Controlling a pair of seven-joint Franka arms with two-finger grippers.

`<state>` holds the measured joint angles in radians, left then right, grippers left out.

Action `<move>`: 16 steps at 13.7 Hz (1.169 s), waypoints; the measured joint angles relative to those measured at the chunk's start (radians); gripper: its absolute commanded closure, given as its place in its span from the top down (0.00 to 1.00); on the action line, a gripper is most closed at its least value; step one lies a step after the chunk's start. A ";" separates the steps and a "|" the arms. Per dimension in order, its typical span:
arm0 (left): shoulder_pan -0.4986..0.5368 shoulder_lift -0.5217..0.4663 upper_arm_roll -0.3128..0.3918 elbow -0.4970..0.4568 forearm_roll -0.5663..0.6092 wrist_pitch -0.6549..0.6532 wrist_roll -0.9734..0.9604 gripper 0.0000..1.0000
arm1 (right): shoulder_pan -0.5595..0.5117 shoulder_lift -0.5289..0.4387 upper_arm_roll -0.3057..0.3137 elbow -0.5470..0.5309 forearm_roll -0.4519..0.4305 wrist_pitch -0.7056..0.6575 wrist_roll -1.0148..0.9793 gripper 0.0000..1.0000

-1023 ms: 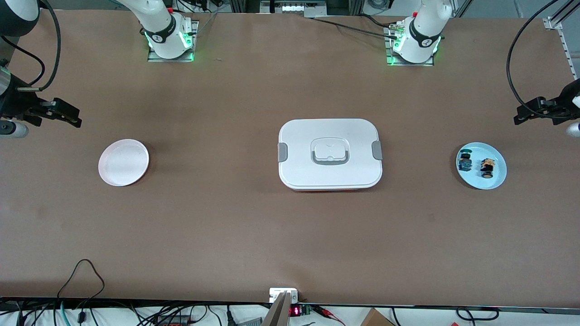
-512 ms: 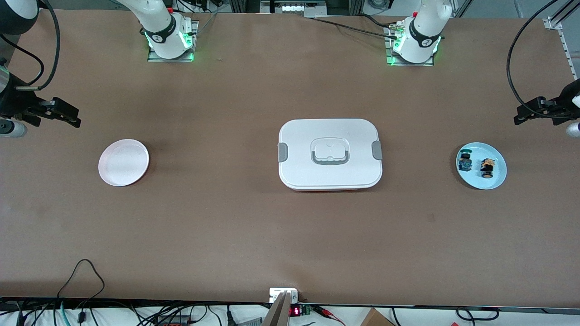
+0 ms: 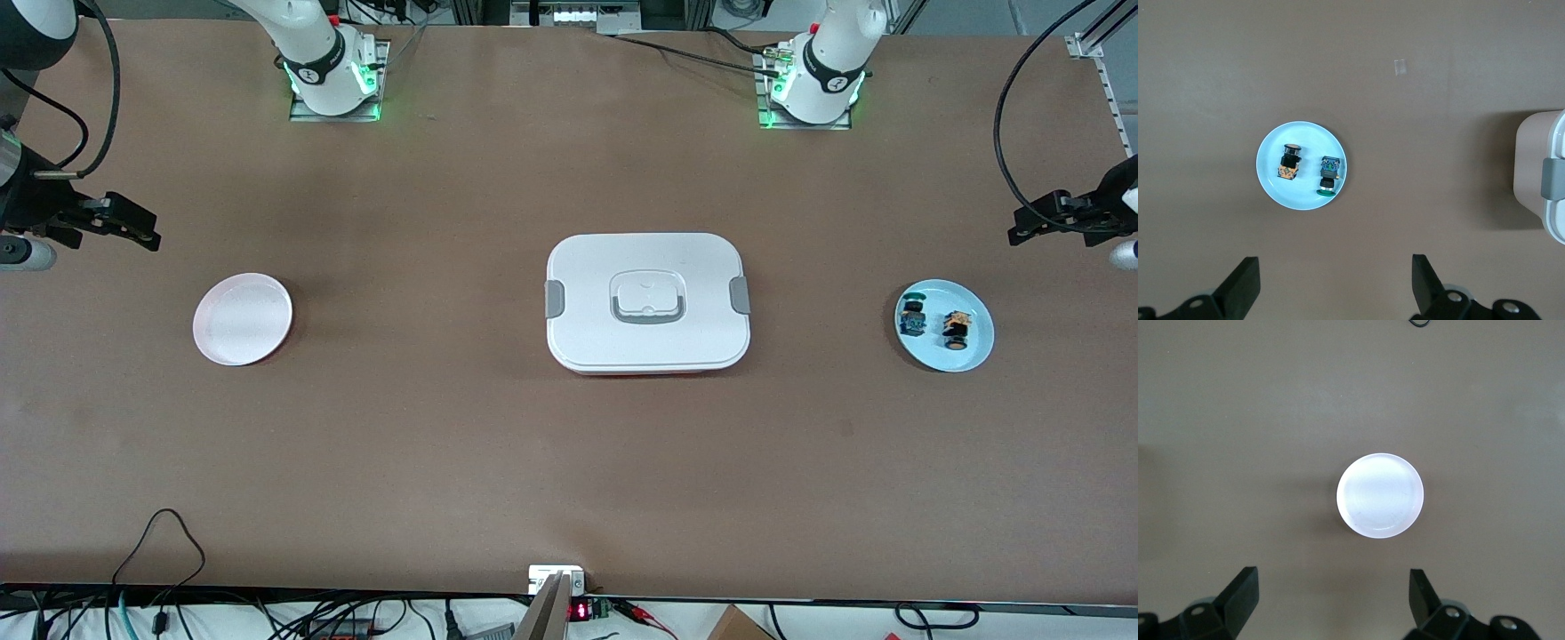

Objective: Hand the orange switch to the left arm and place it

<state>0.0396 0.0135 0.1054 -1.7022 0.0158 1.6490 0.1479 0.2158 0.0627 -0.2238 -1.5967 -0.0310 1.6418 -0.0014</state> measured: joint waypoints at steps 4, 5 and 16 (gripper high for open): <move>0.000 0.001 0.000 0.000 0.001 0.000 0.000 1.00 | 0.006 0.010 0.001 0.000 0.000 -0.001 0.000 1.00; 0.000 0.001 0.000 0.000 0.002 0.000 0.000 1.00 | 0.008 0.013 0.001 0.000 0.000 -0.001 0.000 1.00; 0.000 0.002 0.000 0.001 0.006 0.001 0.000 1.00 | 0.012 0.021 0.001 0.000 0.000 -0.007 0.000 1.00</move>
<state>0.0396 0.0151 0.1054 -1.7012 0.0219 1.6503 0.1480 0.2282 0.0841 -0.2225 -1.5967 -0.0310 1.6349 -0.0014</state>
